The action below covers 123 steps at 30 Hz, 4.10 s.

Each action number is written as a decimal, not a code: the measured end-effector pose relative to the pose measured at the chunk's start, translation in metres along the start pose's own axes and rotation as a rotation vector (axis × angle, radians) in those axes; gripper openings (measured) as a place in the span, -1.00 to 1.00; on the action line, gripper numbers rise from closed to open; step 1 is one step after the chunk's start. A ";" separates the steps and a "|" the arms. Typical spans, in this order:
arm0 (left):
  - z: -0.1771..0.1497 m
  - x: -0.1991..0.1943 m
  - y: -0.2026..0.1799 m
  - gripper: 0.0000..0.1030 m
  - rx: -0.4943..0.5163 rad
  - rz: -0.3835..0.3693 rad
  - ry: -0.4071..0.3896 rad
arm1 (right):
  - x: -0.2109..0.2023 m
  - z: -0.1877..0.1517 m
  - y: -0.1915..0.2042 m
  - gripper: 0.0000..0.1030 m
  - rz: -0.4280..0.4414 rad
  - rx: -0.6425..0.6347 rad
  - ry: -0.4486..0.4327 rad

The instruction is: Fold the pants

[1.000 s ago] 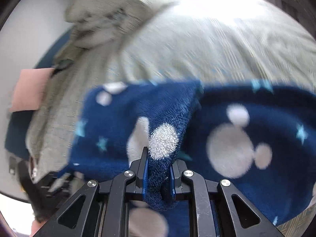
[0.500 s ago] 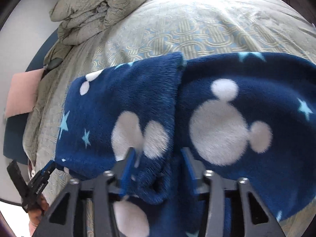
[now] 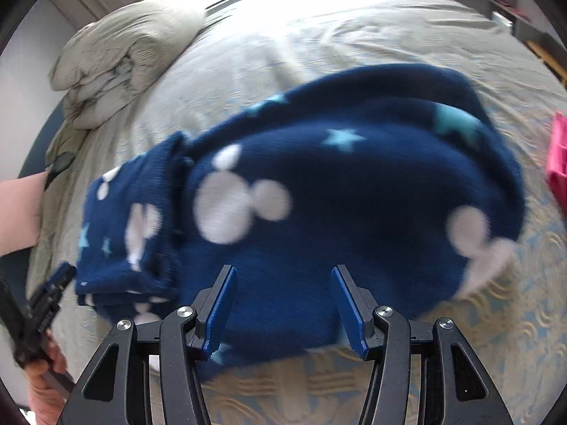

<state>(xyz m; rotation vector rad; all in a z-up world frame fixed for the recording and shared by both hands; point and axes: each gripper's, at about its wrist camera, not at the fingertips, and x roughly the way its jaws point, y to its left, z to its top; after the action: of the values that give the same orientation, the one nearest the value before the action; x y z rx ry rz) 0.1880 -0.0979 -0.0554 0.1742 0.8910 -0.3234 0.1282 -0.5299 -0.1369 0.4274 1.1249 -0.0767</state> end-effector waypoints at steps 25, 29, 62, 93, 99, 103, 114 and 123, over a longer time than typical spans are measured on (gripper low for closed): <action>-0.014 0.003 -0.005 0.09 -0.049 0.036 0.063 | -0.018 -0.016 -0.074 0.11 -0.009 0.174 -0.078; -0.012 -0.001 -0.007 0.12 -0.055 0.028 0.056 | -0.019 -0.017 -0.107 0.25 0.122 0.348 -0.107; -0.004 0.009 -0.025 0.12 -0.012 0.027 0.105 | -0.038 0.023 -0.098 -0.63 0.007 0.373 -0.231; -0.025 -0.016 0.040 0.12 -0.221 -0.102 0.027 | 0.000 -0.044 0.200 0.09 0.256 -0.667 -0.021; -0.014 -0.025 0.020 0.43 -0.222 -0.212 0.009 | -0.018 -0.045 0.179 0.11 0.200 -0.616 -0.063; -0.008 -0.025 0.004 0.55 -0.191 -0.261 0.009 | -0.022 -0.037 0.156 0.11 0.176 -0.527 -0.083; 0.010 0.015 -0.040 0.56 -0.139 -0.262 0.133 | -0.029 -0.033 0.116 0.13 0.044 -0.408 -0.120; 0.015 0.022 -0.039 0.52 -0.183 -0.273 0.147 | -0.028 -0.030 0.084 0.15 0.056 -0.325 -0.104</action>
<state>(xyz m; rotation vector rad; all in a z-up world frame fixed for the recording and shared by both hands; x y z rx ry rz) 0.1982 -0.1435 -0.0635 -0.0954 1.0874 -0.4844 0.1135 -0.4458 -0.0983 0.1619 1.0008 0.1307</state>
